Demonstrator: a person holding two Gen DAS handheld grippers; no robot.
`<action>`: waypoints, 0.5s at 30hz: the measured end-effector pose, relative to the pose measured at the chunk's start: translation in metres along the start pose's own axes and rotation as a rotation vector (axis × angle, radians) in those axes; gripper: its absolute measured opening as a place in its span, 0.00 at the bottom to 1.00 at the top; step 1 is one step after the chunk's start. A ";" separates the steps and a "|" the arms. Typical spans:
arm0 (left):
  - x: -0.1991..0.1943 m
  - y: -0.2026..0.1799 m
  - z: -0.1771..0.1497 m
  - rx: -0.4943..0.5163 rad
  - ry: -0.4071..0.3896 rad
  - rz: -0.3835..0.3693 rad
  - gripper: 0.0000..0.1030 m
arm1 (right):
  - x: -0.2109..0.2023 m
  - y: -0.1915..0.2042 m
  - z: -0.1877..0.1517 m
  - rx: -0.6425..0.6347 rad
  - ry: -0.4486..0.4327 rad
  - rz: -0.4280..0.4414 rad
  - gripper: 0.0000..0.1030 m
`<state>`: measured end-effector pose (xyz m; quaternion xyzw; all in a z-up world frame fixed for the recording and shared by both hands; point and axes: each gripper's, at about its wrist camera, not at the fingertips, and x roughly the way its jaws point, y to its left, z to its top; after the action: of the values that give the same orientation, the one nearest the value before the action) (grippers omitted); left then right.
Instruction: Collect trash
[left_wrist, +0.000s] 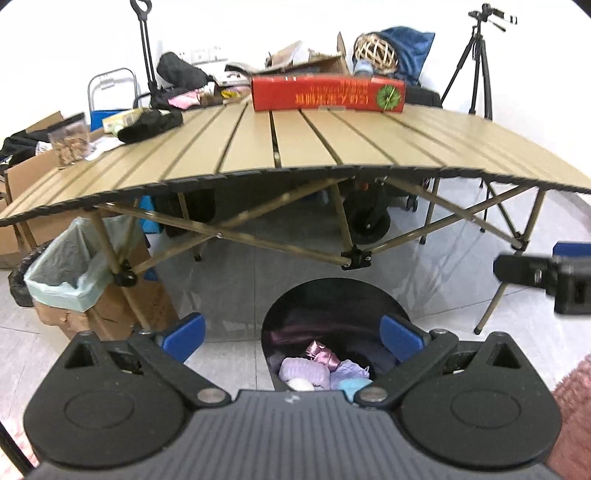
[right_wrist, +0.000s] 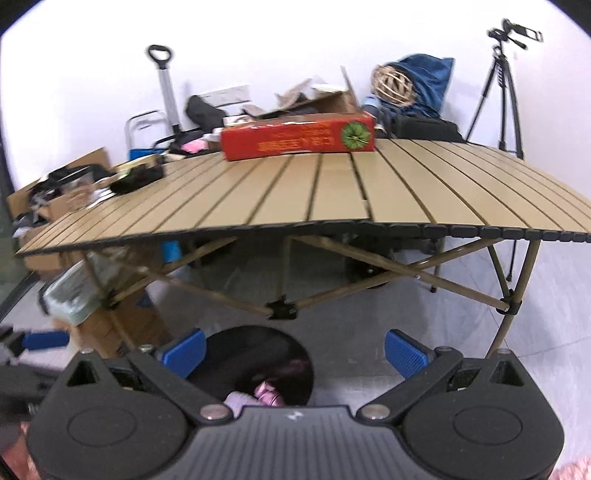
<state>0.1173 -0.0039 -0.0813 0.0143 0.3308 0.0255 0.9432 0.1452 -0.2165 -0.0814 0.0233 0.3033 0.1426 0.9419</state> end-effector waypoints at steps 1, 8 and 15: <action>-0.010 0.002 -0.003 -0.005 -0.009 -0.008 1.00 | -0.008 0.003 -0.003 -0.008 -0.003 0.006 1.00; -0.061 0.004 -0.030 -0.005 -0.028 -0.033 1.00 | -0.069 0.019 -0.020 -0.054 -0.042 0.030 1.00; -0.093 -0.003 -0.047 0.032 -0.040 -0.050 1.00 | -0.104 0.025 -0.044 -0.053 0.043 0.037 1.00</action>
<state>0.0156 -0.0113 -0.0604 0.0216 0.3125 -0.0037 0.9497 0.0325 -0.2240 -0.0552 0.0009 0.3190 0.1683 0.9327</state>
